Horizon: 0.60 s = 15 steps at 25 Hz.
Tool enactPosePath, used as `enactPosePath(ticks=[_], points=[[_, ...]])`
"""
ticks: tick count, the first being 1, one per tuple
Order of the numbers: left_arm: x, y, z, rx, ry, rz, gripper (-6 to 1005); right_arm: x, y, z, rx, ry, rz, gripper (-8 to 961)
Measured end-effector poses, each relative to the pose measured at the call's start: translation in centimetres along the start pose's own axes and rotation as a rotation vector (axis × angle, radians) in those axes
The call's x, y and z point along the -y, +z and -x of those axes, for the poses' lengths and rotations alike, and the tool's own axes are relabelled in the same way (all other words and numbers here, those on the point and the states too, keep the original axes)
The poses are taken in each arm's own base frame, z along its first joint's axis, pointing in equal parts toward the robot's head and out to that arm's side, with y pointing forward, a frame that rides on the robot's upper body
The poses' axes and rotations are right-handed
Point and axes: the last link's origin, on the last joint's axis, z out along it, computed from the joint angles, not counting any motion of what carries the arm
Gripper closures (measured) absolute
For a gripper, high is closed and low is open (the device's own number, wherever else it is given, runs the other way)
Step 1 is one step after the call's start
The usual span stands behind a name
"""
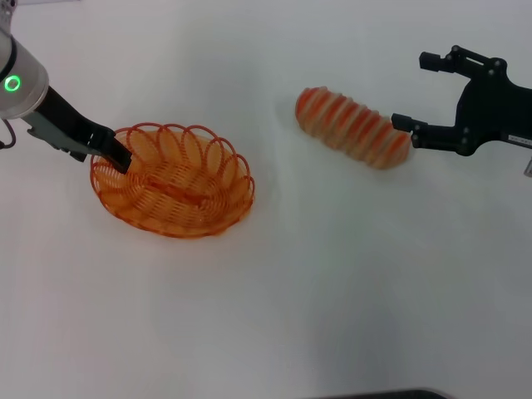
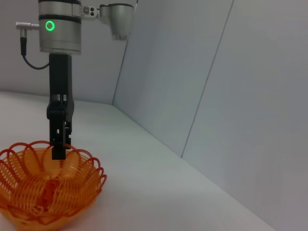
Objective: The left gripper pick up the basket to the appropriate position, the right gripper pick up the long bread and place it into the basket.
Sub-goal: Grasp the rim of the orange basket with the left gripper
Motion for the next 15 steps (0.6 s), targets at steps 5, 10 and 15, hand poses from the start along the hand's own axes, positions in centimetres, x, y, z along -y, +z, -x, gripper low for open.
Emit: enactPosePath(ticks=[5,10,15], points=[[-0.02,0.13,0.08,0.006,-0.001,0.002,321,-0.02,0.09,-0.13,-0.007,-0.009,-0.001,72],[-0.08,0.23,0.11,0.01,-0.002,0.004,368,-0.09,0.23,-0.19,-0.011,-0.008,0.001,72],[-0.06,0.29,0.01,0.003,-0.002,0.002,508,-0.08,0.23,-0.2,-0.012,-0.009,0.001,72]])
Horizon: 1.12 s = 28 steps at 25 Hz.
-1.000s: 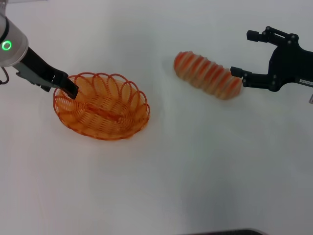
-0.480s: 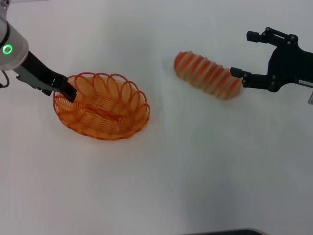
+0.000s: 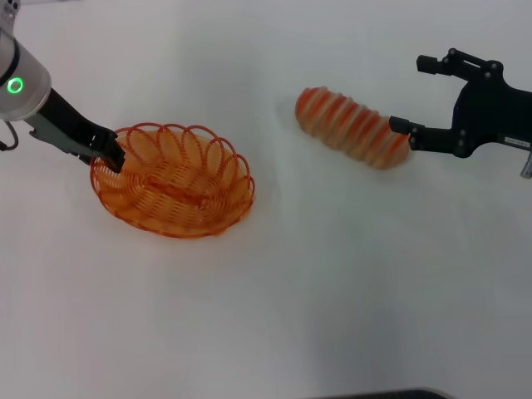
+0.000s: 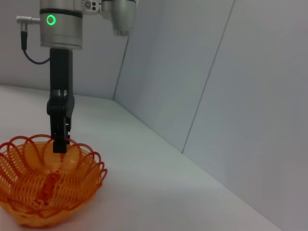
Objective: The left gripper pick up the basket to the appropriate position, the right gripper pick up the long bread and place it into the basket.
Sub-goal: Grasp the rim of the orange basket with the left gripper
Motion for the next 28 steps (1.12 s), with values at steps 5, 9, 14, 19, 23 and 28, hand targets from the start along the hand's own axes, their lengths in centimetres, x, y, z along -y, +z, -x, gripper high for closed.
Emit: enactPosePath(ticks=[5,9,14,19,23,28], points=[[-0.06,0.27,0.03,0.004,0.003,0.003,676,0.11,-0.04,-0.08,-0.006,-0.001,-0.005,72],[-0.11,0.43,0.0,0.006,0.004,0.004,822,0.14,-0.04,-0.1,-0.008,-0.001,-0.007,72],[-0.12,0.4,-0.11,0.001,0.009,0.003,874,0.15,-0.04,-0.11,-0.008,-0.002,-0.008,72],[-0.13,0.4,-0.19,-0.004,0.021,0.002,926,0.16,-0.04,-0.12,-0.009,-0.002,-0.008,72],[-0.2,0.36,-0.15,-0.008,0.041,0.014,925,0.16,-0.04,-0.13,-0.009,-0.002,-0.009,72],[0.03,-0.02,-0.02,-0.028,0.045,0.052,929,0.19,-0.04,-0.16,-0.012,-0.002,-0.011,72]])
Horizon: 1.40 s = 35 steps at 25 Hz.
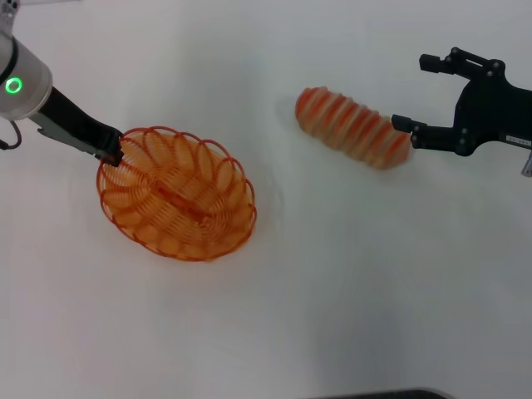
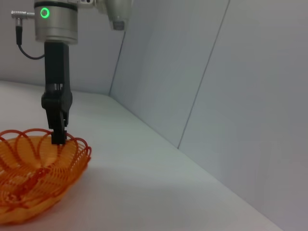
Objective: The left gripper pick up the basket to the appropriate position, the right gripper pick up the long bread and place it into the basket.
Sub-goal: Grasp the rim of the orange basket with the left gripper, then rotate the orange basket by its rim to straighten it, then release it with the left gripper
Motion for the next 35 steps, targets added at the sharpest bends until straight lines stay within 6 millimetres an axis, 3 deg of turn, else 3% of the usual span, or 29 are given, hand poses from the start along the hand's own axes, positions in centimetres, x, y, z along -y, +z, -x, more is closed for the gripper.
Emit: enactPosePath(ticks=[22,35], points=[[2.0,-3.6,0.6,-0.18,-0.156,0.219,936,0.1,0.0,-0.1,-0.007,0.001,-0.007,72],[2.1,-2.7,2.0,-0.267,-0.32,0.26,937,0.2,0.0,0.0,-0.004,0.001,-0.009,72]])
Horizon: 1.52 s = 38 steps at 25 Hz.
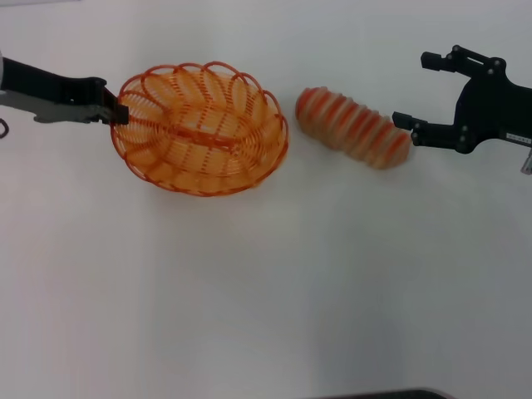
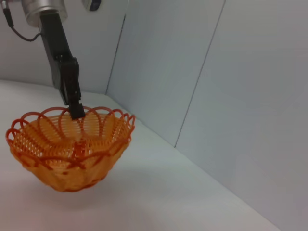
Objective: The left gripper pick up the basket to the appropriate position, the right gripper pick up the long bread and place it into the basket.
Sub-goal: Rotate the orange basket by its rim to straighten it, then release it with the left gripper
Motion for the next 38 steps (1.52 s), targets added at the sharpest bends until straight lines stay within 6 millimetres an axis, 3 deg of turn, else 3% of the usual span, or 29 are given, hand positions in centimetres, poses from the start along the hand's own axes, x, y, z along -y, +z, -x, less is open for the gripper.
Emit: enactPosePath(ticks=[16,38], points=[[0.8,1.2,1.5,-0.072,-0.156,0.02,937,0.0,-0.2,-0.1,0.002,0.005,-0.009,72],[0.9,3.0,1.9,-0.068,-0.254,-0.062,925,0.0,0.4,-0.3,-0.006,-0.003,-0.01,73]])
